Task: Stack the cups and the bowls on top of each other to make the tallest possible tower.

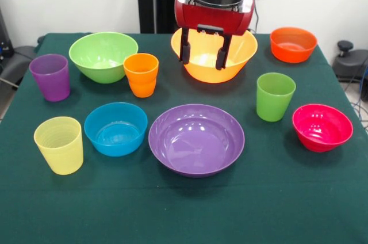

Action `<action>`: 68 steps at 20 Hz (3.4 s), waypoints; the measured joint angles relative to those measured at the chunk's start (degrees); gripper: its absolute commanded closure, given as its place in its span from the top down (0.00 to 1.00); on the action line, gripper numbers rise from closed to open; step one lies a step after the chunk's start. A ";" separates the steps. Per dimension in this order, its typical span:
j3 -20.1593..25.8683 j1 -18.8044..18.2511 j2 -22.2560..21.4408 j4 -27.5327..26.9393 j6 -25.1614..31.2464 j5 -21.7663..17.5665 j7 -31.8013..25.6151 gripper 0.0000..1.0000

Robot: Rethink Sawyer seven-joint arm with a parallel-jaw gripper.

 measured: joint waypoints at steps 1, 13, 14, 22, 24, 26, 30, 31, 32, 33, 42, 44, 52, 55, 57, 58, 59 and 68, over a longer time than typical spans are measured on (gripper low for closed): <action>0.02 0.08 0.52 -0.84 0.01 0.01 0.00 1.00; 0.04 0.75 5.08 -6.02 0.00 0.02 0.00 1.00; 0.04 0.78 5.33 -6.32 0.01 0.01 0.00 1.00; 0.15 0.85 8.38 -10.36 0.01 0.05 0.00 1.00; 0.15 0.85 8.91 -11.14 0.01 0.05 0.00 1.00; 0.15 0.85 9.47 -11.98 0.01 0.05 0.00 1.00; 0.16 0.85 9.78 -12.35 0.01 0.05 0.00 1.00; 0.16 0.85 9.81 -12.40 0.01 0.05 0.00 1.00; 0.17 0.85 9.83 -12.45 0.00 0.05 0.00 1.00; 0.17 0.85 9.84 -12.45 0.01 0.05 0.00 1.00; 0.24 0.85 9.84 -12.46 0.01 0.05 0.00 1.00; 0.27 0.85 9.84 -12.45 0.01 0.05 0.00 1.00; 0.31 0.87 9.84 -12.45 0.01 0.05 0.00 1.00; 0.31 0.95 9.78 -12.45 0.01 0.05 0.00 1.00; 0.29 1.06 9.64 -12.45 0.01 0.05 0.00 1.00; 0.28 1.17 9.52 -12.46 0.01 0.05 0.00 1.00; 0.23 1.31 9.44 -12.45 0.02 0.05 0.00 1.00; 0.03 3.40 7.93 -12.45 0.02 0.05 0.00 1.00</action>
